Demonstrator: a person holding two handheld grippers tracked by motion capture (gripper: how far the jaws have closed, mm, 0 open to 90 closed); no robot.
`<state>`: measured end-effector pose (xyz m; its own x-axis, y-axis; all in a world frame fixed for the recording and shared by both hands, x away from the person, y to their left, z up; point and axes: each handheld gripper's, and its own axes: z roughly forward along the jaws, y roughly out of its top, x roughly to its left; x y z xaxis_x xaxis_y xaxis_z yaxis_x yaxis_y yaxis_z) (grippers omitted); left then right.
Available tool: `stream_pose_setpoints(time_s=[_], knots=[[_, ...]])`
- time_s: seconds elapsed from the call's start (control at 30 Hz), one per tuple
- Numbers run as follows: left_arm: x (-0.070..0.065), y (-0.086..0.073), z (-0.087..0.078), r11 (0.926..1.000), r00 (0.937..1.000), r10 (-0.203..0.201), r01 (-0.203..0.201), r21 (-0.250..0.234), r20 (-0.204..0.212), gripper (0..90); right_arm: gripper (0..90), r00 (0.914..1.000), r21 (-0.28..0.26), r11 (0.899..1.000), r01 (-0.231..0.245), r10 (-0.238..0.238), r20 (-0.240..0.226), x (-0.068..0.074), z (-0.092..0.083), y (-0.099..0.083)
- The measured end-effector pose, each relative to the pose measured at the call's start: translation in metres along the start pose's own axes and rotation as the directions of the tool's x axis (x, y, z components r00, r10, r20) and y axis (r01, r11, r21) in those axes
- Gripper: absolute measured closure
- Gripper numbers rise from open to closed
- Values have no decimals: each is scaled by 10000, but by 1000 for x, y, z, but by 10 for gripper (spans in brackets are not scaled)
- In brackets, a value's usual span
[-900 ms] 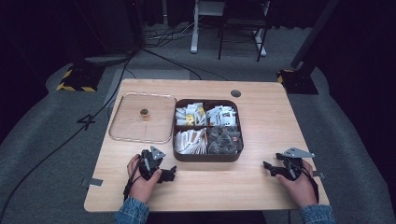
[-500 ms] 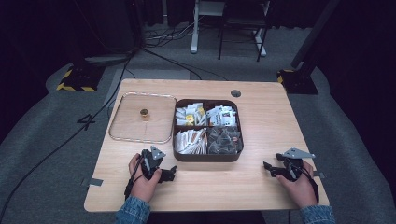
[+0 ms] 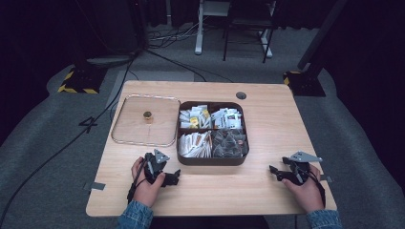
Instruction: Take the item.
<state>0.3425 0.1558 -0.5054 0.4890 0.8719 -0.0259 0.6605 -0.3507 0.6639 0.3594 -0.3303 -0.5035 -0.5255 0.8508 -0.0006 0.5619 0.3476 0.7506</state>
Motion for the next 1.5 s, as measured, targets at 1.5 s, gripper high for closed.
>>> stream_pose_setpoints(time_s=[1.5], knots=[[0,1,1,10000,10000,72,-72,3,24,0,428,9957,-490,9978,-446,404,-834,-4,-45,82]])
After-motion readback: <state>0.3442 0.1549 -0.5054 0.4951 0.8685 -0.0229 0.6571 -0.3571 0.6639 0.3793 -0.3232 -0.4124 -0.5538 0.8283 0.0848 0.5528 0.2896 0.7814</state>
